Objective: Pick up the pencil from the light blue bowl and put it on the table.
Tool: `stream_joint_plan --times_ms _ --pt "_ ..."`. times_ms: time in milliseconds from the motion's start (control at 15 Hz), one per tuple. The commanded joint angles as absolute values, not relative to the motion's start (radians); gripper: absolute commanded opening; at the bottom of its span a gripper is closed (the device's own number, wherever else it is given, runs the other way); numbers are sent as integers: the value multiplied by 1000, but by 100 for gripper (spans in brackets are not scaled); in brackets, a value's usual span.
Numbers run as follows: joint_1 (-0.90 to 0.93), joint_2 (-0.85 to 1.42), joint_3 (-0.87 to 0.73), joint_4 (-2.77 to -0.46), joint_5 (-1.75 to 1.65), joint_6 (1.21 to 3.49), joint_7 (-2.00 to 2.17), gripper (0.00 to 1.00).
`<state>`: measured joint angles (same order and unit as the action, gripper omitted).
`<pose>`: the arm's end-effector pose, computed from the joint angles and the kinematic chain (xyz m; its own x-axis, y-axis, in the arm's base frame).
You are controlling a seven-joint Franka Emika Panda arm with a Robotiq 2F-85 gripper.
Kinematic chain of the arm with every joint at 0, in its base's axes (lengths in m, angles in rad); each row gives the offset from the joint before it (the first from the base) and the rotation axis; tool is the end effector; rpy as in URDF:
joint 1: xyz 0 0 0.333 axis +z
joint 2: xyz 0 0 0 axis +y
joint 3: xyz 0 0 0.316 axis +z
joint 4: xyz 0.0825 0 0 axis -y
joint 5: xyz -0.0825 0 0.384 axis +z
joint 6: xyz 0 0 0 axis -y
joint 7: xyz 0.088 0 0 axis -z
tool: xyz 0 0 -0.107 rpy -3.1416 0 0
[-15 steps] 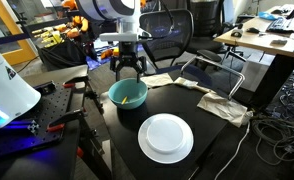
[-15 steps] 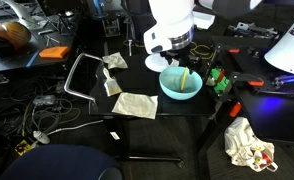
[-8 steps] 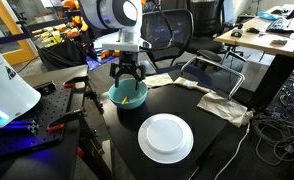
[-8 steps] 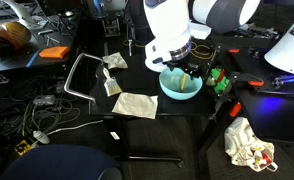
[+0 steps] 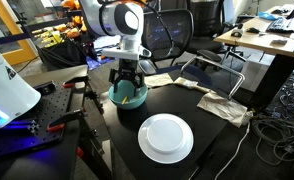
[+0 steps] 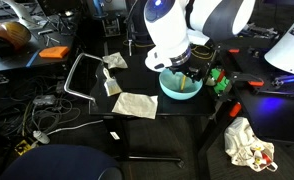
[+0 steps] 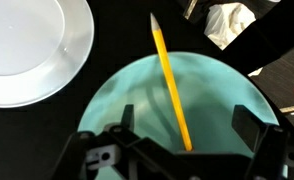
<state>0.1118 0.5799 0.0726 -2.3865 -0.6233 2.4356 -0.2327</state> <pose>0.4050 0.0805 0.0523 0.4517 0.7288 -0.5146 0.8327 -0.5514 -0.0499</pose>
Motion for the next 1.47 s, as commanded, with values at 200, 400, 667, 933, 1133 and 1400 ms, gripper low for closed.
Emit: stream_joint_plan --times_ms 200,400,667,933,1133,1400 --pt "103 614 57 -2373 -601 2472 -237 68" --pt "102 617 53 -2372 -596 2481 -238 42" --pt "101 618 52 -2366 -582 2471 -237 14" --pt "96 585 66 -2366 -507 2416 -241 0" --pt "107 510 57 -2403 -462 2396 -222 2" --pt "100 385 53 -2448 -431 2358 -216 2"
